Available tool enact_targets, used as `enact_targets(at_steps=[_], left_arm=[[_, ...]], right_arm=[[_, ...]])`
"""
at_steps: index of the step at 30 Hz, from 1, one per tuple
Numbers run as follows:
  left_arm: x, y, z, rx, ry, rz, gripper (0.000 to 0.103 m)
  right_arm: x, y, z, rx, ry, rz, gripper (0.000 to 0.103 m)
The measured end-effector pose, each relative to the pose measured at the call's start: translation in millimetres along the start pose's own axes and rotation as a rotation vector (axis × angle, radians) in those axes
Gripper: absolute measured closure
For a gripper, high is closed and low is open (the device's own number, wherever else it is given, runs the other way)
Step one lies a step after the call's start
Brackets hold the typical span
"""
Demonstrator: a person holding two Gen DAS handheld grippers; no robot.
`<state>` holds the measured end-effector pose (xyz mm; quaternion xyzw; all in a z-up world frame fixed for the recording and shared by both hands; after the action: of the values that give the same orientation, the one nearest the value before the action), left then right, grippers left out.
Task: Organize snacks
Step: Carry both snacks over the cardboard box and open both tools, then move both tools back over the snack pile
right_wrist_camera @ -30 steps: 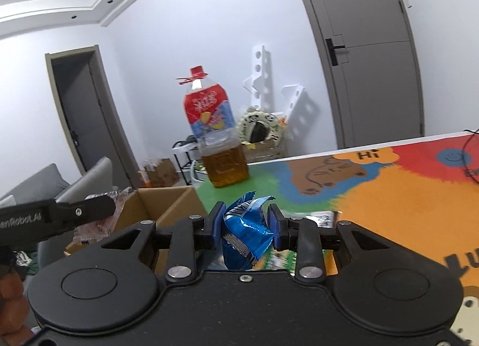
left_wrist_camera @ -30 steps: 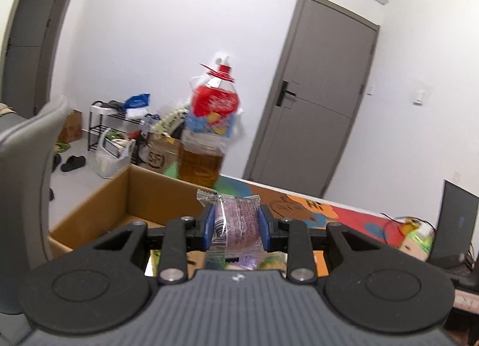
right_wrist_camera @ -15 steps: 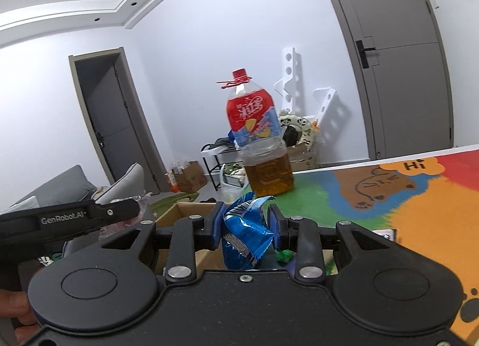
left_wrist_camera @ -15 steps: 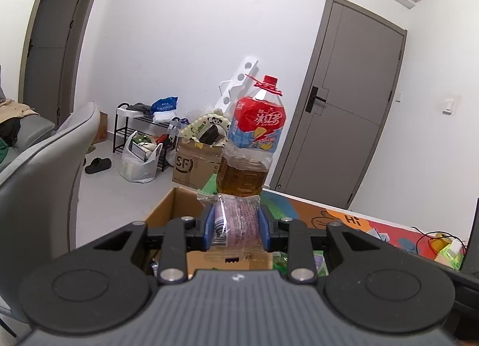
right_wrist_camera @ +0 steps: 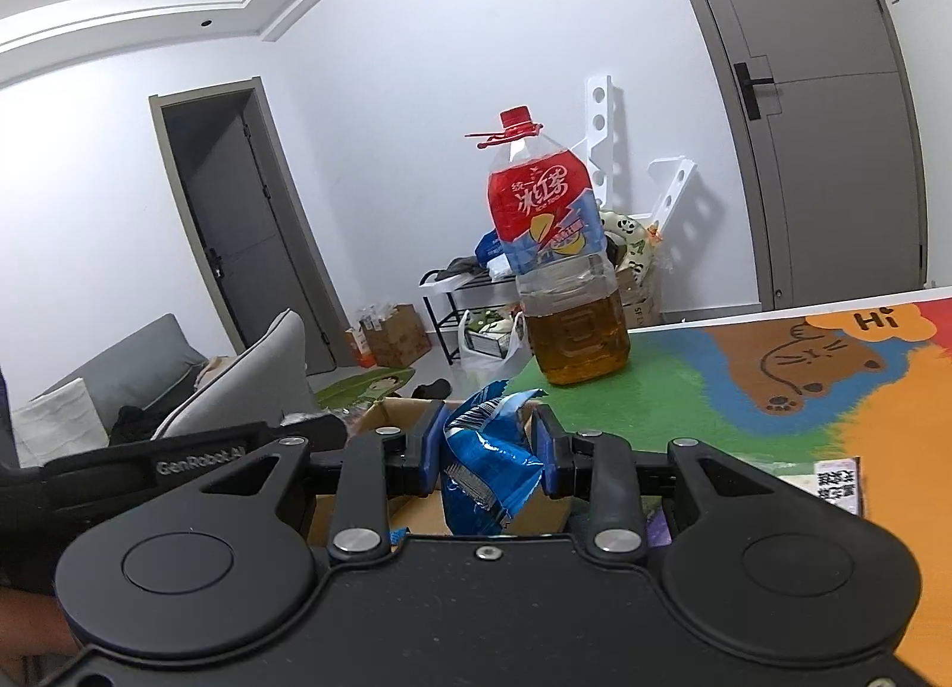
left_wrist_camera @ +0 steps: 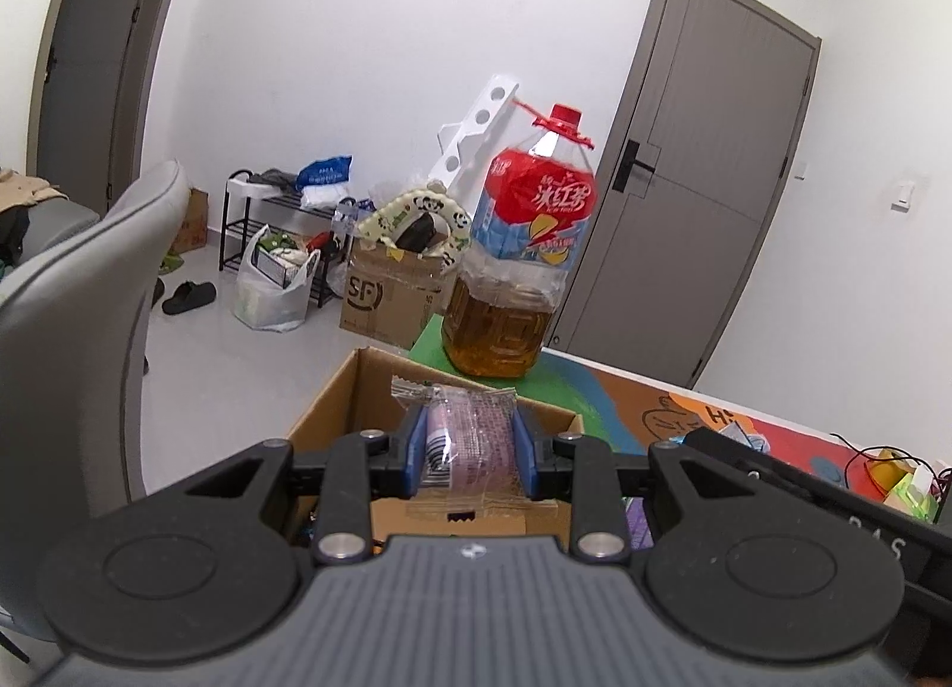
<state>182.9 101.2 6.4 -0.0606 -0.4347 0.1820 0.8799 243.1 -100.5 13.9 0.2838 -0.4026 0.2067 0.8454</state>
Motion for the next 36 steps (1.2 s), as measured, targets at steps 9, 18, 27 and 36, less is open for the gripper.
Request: enact_targets(at_steps=[9,18,27,36], left_arm=[[15.9,8.1,-2.2,-0.019,0.002,0.009,0.073],[24.5,20.1,-16.2,-0.003,0.029,0.014,0.065],[16.3,36.8,-2.2,0.034,0.018,0.083,0.049],[3.2,34.3,23.2,0.043,-0.019,0.091,0.025]], right_arm=[[7.4,1.8,-5.8,0.002,-0.004,-0.010,0.071],[16.6,12.4,-28.4,0.014,0.018,-0.013,0.071],[17.4,32.0,-53.5,0.061,0.069,0.037,0.068],[6.4,11.9,-24.5,0.034,0.044,0.002,0.045]])
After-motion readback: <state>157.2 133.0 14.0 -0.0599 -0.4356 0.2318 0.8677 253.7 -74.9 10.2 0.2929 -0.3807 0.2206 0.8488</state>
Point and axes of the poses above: each gripper's, at about its wrist camera, not at the fingertips, and z roughly against the way its jaws point, y to its left, x to its top, the point moved 4 cm from there along -z, roughly the way its jaws point, and after that the axes turned 14 degrees about y, right-handed, at the moved point
